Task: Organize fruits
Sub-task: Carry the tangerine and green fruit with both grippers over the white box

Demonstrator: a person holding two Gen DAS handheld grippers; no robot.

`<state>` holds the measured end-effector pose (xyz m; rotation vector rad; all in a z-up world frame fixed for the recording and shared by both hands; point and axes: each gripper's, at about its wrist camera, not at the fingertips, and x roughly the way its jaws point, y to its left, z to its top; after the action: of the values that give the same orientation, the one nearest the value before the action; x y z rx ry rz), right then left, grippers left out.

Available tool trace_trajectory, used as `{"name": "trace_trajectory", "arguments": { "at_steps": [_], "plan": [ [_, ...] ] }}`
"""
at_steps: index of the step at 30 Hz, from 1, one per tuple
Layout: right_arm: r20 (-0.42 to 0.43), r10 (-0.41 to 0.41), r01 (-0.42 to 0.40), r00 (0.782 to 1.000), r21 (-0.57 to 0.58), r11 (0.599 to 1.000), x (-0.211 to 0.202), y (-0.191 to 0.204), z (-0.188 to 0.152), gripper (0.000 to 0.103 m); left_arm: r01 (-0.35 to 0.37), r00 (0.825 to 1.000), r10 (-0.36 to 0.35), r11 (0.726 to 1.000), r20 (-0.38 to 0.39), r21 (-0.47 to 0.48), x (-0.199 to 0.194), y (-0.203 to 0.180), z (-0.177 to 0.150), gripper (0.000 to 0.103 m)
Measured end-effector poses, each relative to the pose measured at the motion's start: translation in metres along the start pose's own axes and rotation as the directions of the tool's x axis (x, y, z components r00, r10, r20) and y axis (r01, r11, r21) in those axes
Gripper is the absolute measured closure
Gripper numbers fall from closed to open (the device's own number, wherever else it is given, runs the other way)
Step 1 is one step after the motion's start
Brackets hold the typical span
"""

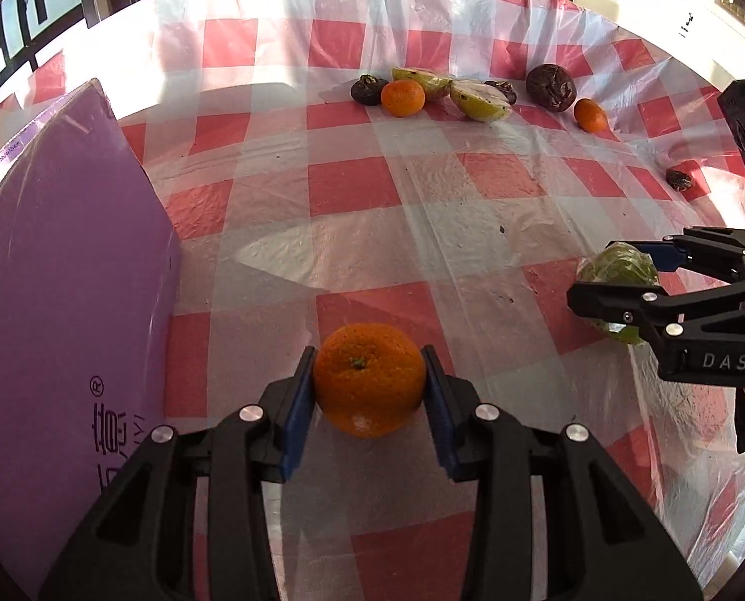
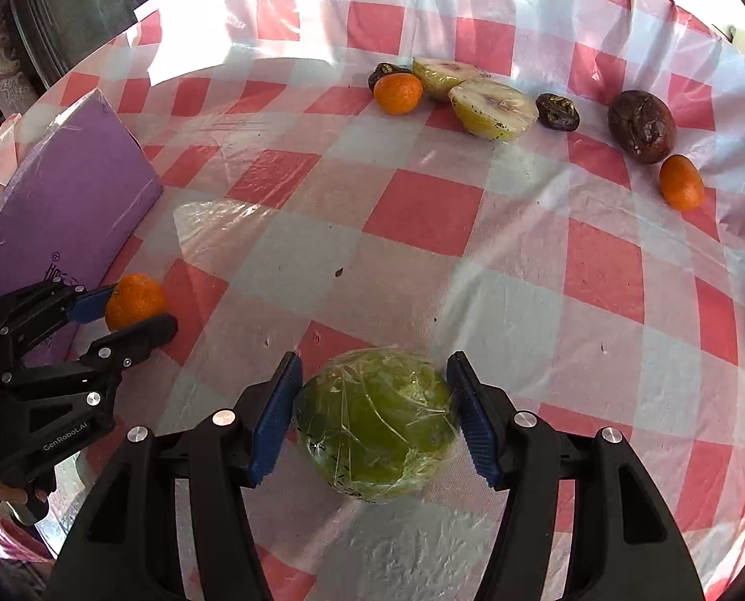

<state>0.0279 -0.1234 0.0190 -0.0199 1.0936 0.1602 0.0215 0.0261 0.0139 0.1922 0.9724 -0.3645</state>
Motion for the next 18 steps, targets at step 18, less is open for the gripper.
{"name": "trace_trajectory", "arguments": {
  "at_steps": [18],
  "plan": [
    [0.041, 0.054, -0.057, 0.998, 0.088, 0.994, -0.081, -0.013, -0.101, 0.044, 0.054, 0.998, -0.06, 0.984, 0.03, 0.169, -0.087, -0.094, -0.059, 0.062]
  ]
}}
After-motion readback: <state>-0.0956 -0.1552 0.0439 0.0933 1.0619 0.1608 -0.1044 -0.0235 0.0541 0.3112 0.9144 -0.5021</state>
